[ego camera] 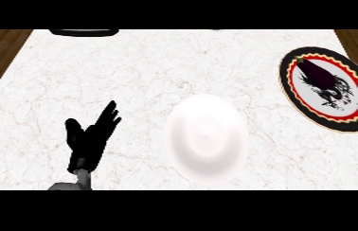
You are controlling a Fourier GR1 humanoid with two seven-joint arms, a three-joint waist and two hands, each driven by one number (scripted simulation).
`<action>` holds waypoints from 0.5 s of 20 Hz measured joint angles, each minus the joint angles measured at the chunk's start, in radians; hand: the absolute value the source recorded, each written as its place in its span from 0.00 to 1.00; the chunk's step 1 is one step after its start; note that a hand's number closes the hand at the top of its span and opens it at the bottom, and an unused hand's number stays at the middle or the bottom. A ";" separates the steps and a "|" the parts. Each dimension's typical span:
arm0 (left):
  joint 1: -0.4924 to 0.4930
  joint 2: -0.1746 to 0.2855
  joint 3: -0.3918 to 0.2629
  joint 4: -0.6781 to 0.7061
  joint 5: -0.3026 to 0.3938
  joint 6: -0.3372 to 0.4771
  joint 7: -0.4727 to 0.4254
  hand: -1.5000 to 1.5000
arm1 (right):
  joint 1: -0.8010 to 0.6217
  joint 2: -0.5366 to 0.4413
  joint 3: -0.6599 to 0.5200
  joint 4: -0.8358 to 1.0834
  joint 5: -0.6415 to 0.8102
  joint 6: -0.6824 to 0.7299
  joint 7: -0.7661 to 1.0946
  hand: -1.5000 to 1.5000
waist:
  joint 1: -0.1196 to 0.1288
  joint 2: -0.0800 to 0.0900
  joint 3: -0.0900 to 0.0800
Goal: Pick the eggplant from the plate and place it in the plate
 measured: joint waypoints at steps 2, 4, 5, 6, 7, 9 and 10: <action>0.001 0.003 0.005 0.001 0.003 -0.003 0.003 0.50 | 0.031 -0.020 0.006 0.004 0.003 0.070 -0.025 0.00 | -0.003 -0.001 0.000; -0.006 0.001 0.011 0.009 0.003 0.001 -0.001 0.50 | 0.056 -0.049 0.014 0.005 0.008 0.135 -0.036 0.00 | -0.006 -0.002 0.000; 0.000 0.005 0.011 -0.001 0.004 -0.002 0.008 0.50 | 0.076 -0.058 0.017 0.004 0.010 0.153 -0.042 0.00 | -0.008 -0.003 -0.001; 0.003 0.002 0.008 0.001 0.002 -0.002 0.003 0.50 | 0.090 -0.069 0.023 0.001 0.014 0.167 -0.044 0.00 | -0.009 -0.003 -0.001; 0.004 0.001 0.009 0.001 0.003 -0.002 0.002 0.50 | 0.111 -0.074 0.028 -0.002 0.019 0.171 -0.052 0.00 | -0.010 -0.003 -0.001; -0.001 0.001 0.013 0.006 0.004 -0.003 0.004 0.50 | 0.138 -0.088 0.042 -0.011 0.032 0.175 -0.060 0.00 | -0.012 -0.004 -0.001; -0.001 0.000 0.012 0.005 0.002 0.000 0.011 0.50 | 0.156 -0.091 0.048 -0.016 0.037 0.173 -0.070 0.00 | -0.014 -0.005 -0.001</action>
